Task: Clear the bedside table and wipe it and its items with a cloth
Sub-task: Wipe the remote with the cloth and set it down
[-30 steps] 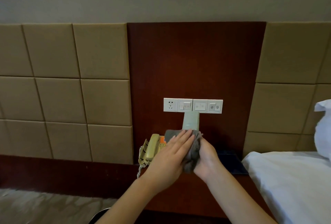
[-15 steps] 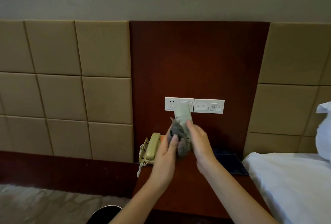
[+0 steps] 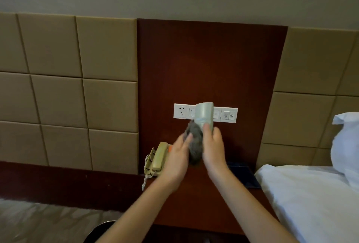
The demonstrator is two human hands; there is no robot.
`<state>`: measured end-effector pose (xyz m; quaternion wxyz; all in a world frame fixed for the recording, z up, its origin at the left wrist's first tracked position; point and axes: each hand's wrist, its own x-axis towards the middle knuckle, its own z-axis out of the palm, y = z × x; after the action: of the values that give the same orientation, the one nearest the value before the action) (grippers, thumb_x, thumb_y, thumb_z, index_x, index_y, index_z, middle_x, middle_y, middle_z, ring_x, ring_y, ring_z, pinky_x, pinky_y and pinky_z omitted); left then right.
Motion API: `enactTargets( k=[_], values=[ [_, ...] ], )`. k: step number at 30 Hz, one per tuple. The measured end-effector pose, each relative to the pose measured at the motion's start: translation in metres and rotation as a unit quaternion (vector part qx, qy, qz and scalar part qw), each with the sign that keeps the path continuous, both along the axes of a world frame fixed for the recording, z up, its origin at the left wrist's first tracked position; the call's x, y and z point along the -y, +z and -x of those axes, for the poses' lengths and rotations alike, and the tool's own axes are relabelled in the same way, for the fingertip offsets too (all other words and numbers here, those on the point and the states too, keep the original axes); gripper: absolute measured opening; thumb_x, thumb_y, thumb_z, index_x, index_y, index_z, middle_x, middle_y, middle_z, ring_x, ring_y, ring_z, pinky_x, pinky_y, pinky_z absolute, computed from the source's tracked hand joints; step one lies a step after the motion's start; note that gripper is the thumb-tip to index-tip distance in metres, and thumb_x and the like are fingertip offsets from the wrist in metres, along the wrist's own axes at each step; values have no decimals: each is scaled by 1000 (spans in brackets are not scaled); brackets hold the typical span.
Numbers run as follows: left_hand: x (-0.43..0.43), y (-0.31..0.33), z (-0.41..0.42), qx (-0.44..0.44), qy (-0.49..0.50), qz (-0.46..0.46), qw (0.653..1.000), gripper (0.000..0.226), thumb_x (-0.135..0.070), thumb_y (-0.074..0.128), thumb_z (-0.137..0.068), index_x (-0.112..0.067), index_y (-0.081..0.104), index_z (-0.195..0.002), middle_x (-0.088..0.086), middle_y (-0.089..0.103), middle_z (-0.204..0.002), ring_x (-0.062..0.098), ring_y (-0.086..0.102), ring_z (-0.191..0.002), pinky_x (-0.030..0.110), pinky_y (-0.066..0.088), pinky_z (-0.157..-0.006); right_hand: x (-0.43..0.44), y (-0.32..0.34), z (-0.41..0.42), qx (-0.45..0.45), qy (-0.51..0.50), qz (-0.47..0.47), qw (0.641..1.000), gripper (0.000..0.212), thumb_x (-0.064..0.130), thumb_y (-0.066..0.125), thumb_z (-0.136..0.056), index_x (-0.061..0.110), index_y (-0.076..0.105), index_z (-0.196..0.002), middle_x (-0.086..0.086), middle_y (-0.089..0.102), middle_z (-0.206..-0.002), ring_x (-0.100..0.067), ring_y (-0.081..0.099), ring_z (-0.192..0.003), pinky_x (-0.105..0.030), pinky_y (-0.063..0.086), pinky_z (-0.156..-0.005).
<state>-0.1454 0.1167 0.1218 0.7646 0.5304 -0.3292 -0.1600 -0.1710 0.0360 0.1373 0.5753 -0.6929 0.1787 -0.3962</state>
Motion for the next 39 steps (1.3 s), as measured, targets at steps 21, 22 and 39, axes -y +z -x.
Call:
enactTargets(
  k=[21, 22, 39],
  values=[
    [6, 11, 7, -46, -23, 3, 999, 31, -20, 36, -101, -8, 54, -123, 17, 62, -121, 20, 62, -107, 34, 49, -94, 10, 7, 8, 26, -8, 63, 998, 19, 41, 34, -100, 27, 44, -94, 0, 57, -98, -19, 59, -96, -37, 50, -82],
    [6, 21, -1, -63, -15, 17, 998, 31, -20, 36, -101, -6, 54, -122, 17, 63, -119, 21, 63, -104, 33, 51, -91, 4, -2, 8, 6, 1, 81, 997, 21, 44, 34, -99, 29, 44, -89, 1, 57, -98, -20, 59, -99, -39, 49, -86],
    [5, 28, -13, -227, -6, 82, 970, 37, -31, 39, -100, -8, 60, -120, 17, 68, -109, 29, 66, -98, 39, 55, -78, 13, -8, 13, -60, 47, 177, 981, 65, 66, 50, -79, 48, 29, -138, 22, 55, -121, -11, 52, -118, -48, 40, -104]
  ],
)
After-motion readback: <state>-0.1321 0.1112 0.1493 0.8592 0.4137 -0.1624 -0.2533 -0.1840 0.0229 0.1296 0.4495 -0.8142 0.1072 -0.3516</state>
